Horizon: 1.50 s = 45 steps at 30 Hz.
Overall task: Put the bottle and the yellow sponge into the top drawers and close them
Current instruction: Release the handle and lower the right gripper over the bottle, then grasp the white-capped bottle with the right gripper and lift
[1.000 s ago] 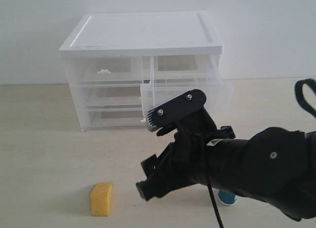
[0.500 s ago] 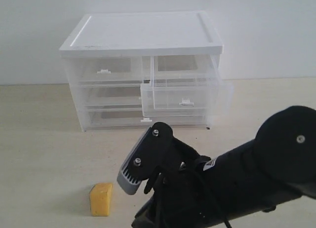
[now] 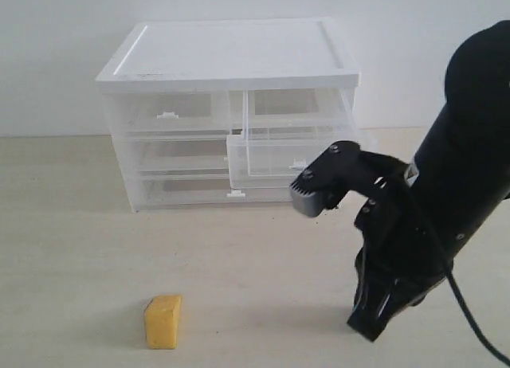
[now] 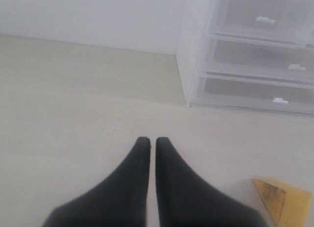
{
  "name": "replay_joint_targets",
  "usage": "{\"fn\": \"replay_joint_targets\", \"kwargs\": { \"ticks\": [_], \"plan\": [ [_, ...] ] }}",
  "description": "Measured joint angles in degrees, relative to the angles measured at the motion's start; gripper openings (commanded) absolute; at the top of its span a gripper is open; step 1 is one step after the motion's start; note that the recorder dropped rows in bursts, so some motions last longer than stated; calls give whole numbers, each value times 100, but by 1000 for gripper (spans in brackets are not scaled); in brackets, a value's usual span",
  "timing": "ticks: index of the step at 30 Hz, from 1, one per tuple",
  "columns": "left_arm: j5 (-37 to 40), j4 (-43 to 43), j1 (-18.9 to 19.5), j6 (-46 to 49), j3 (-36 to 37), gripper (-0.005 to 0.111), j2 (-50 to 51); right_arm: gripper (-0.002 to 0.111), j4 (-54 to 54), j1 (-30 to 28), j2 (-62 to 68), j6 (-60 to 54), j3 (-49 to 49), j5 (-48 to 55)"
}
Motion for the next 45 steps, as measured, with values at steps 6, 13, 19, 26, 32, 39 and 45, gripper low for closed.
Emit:
{"fn": "replay_joint_targets", "kwargs": {
  "ticks": [6,13,19,26,32,39,45],
  "plan": [
    [0,0,0,0,0,4,0,13,296,-719,0,263,0,-173],
    [0,0,0,0,0,4,0,78,306,-753,0,383,0,-187],
    [0,0,0,0,0,4,0,67,277,-753,159,524,0,-301],
    [0,0,0,0,0,4,0,67,-151,-753,782,825,223,-1021],
    [0,0,0,0,0,4,0,67,-288,-753,1009,955,235,-1285],
    [0,0,0,0,0,4,0,67,-288,-753,1251,955,235,-1358],
    [0,0,0,0,0,4,0,56,-288,-753,1401,966,238,-1414]
  ]
}}
